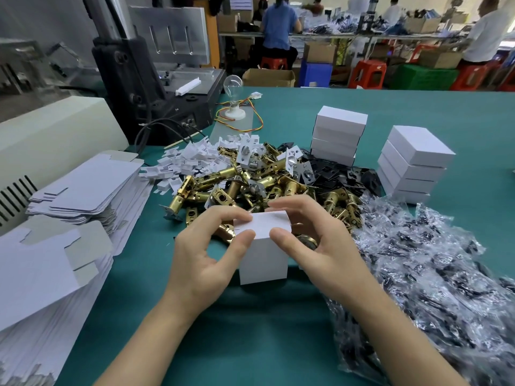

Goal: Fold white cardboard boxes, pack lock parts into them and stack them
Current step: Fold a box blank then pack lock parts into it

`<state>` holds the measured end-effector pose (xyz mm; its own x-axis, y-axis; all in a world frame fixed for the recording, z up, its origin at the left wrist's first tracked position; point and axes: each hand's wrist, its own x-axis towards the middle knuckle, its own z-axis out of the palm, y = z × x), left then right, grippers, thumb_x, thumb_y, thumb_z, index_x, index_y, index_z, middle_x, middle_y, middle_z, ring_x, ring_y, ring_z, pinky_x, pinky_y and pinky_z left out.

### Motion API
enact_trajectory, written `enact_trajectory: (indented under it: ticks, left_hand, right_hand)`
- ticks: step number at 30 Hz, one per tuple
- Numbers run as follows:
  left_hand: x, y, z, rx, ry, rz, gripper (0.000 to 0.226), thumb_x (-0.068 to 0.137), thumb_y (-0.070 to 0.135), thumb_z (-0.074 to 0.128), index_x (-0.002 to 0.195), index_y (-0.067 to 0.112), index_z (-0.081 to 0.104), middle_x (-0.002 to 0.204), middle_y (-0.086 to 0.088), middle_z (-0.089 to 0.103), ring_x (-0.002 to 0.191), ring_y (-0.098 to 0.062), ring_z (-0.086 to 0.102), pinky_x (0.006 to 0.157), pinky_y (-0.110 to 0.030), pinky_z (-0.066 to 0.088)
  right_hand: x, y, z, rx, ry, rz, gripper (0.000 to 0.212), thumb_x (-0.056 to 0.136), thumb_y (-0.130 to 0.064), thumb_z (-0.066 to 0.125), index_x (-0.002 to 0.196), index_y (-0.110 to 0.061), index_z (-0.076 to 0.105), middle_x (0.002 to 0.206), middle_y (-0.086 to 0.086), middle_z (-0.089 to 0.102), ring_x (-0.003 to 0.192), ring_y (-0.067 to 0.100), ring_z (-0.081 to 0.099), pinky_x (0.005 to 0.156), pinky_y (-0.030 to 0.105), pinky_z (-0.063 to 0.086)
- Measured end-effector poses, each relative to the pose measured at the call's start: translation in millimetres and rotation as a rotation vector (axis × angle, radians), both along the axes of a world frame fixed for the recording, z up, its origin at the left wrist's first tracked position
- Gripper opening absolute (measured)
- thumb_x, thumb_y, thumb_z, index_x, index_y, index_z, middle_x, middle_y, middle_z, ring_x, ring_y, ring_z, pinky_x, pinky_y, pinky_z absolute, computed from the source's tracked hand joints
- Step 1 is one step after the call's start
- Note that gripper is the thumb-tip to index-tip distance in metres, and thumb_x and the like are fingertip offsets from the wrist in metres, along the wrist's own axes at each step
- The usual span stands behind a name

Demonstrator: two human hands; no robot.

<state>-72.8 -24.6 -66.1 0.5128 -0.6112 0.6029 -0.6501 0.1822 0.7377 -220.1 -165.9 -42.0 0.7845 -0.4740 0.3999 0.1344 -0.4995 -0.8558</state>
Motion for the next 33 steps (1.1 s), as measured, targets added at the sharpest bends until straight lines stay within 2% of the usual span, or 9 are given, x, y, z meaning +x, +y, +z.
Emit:
enact_trajectory:
  ticks: [4,10,15,20,23,26,29,33]
  left_hand:
    - [0.0,0.6,1.4,0.019,0.008,0.003,0.024,0.097,0.036,0.063,0.110,0.018,0.072,0.107,0.013,0.073,0.102,-0.012,0.069,0.087,-0.021,0.049]
    - [-2.2,-2.1,4.4,-0.014,-0.058,0.005,0.020,0.099,0.027,0.063,0.108,0.014,0.074,0.104,0.010,0.073,0.096,-0.005,0.067,0.084,-0.015,0.046]
    - [-1.6,-1.3,4.8,-0.026,0.000,-0.018,0.016,0.099,0.027,0.063,0.108,0.021,0.075,0.102,0.016,0.074,0.096,-0.006,0.068,0.084,-0.014,0.046]
    - [0.0,-0.2,4.8,0.001,0.109,-0.055,0.015,0.099,0.033,0.064,0.106,0.030,0.076,0.102,0.008,0.076,0.096,-0.018,0.070,0.082,-0.022,0.050]
    - [-0.1,-0.5,5.2,-0.005,0.087,-0.078,0.014,0.099,0.030,0.064,0.107,0.030,0.075,0.104,0.009,0.076,0.098,-0.017,0.069,0.083,-0.020,0.050]
    - [0.5,-1.3,4.9,-0.033,0.033,-0.096,0.016,0.099,0.023,0.064,0.110,0.023,0.075,0.110,0.009,0.076,0.106,-0.019,0.070,0.090,-0.021,0.050]
    - [1.3,-1.8,4.2,-0.046,-0.021,-0.100,0.018,0.099,0.020,0.064,0.112,0.019,0.076,0.115,0.004,0.076,0.114,-0.022,0.071,0.097,-0.027,0.052]
    - [3.7,0.2,3.9,-0.025,-0.081,-0.090,0.021,0.100,0.022,0.064,0.115,0.016,0.077,0.120,0.002,0.076,0.117,-0.020,0.071,0.100,-0.033,0.054]
  right_hand:
    - [1.0,1.0,-0.5,-0.105,-0.025,-0.039,0.022,0.099,-0.033,0.061,0.120,-0.028,0.068,0.117,-0.019,0.067,0.113,0.015,0.065,0.085,0.024,0.055]
    - [3.0,-0.1,-3.3,-0.134,-0.037,-0.070,0.018,0.100,-0.024,0.063,0.116,-0.025,0.072,0.114,-0.018,0.069,0.112,0.014,0.066,0.084,0.029,0.056]
    - [3.1,0.6,-2.8,-0.121,-0.055,-0.086,0.019,0.100,-0.023,0.063,0.116,-0.025,0.075,0.112,-0.018,0.071,0.112,0.012,0.066,0.083,0.028,0.057]
    - [2.4,2.0,-1.9,-0.118,-0.056,-0.097,0.020,0.099,-0.024,0.063,0.114,-0.025,0.076,0.111,-0.018,0.072,0.111,0.012,0.067,0.080,0.026,0.057]
    - [2.2,1.2,-0.9,-0.120,-0.054,-0.075,0.021,0.099,-0.021,0.063,0.115,-0.025,0.076,0.111,-0.017,0.072,0.113,0.012,0.066,0.082,0.022,0.055]
    - [1.7,-0.2,-0.5,-0.126,-0.044,-0.049,0.024,0.099,-0.016,0.061,0.117,-0.023,0.076,0.114,-0.016,0.072,0.116,0.011,0.065,0.086,0.018,0.052]
    - [0.8,-2.4,-1.0,-0.122,-0.027,-0.037,0.028,0.099,-0.014,0.059,0.118,-0.024,0.077,0.119,-0.015,0.072,0.122,0.008,0.063,0.092,0.021,0.052]
    - [-3.1,-6.4,-0.2,-0.201,0.003,-0.049,0.030,0.099,-0.016,0.059,0.122,-0.028,0.076,0.127,-0.016,0.069,0.127,0.005,0.060,0.102,0.024,0.050]
